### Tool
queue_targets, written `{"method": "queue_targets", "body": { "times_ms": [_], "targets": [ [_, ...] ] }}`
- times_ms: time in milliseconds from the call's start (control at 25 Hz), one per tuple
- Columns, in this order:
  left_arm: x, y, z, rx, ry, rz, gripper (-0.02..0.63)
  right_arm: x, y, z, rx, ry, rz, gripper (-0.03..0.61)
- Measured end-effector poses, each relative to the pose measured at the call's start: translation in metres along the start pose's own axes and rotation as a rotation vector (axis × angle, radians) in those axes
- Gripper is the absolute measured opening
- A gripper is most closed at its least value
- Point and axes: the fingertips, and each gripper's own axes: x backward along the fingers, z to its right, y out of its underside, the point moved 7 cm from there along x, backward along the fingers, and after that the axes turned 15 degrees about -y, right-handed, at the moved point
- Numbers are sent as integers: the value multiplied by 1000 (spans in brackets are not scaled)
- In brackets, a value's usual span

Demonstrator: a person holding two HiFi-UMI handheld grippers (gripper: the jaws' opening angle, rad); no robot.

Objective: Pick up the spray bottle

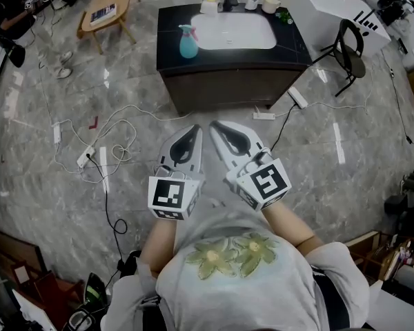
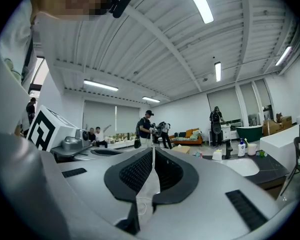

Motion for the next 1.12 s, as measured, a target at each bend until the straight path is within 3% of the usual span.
{"method": "queue_targets", "body": {
  "times_ms": [800,1120],
  "targets": [
    [-152,-25,-104,-1,51,-41,8,-149,0,117,-62,26,-54,25],
    [-192,-25,-124,14,92,-40,8,-176,2,144,-50,71,-60,25]
  ]
}}
